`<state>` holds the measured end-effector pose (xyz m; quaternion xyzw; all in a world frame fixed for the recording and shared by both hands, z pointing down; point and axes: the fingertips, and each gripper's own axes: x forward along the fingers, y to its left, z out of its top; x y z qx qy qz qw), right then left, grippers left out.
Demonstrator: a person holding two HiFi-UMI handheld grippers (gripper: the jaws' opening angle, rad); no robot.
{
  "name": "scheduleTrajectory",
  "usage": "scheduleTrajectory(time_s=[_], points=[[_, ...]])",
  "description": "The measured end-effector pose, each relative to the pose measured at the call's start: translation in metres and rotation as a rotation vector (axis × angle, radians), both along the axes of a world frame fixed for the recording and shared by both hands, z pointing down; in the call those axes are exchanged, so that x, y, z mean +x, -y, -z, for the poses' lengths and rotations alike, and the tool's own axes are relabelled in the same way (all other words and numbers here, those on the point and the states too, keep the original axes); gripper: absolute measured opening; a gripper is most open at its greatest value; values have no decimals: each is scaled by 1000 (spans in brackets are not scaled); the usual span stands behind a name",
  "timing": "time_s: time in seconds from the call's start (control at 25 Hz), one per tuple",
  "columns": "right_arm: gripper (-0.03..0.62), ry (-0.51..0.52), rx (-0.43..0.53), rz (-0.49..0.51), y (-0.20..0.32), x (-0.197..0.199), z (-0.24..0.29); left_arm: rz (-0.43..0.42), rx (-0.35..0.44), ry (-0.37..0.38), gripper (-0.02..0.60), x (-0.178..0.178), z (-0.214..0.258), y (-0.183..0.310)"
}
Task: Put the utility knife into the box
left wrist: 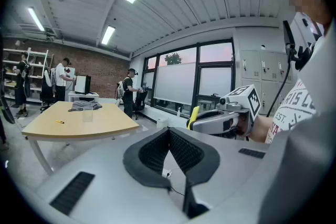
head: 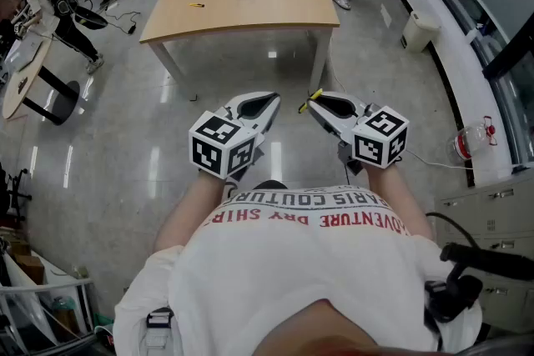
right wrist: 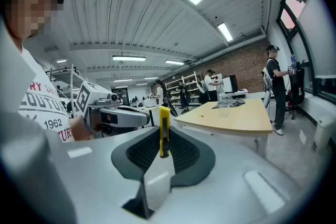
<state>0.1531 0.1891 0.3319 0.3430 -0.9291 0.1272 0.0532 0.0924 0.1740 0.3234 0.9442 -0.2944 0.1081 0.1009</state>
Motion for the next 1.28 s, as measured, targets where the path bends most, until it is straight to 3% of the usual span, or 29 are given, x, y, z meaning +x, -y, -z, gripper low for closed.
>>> scheduleTrajectory(time_s=[0.96, 1.28], points=[[52, 29, 10, -1, -14, 8, 5, -21, 1, -7, 3, 10, 1, -13], [52, 25, 19, 16, -4, 3, -3, -36, -29, -55, 3, 8, -3, -10]])
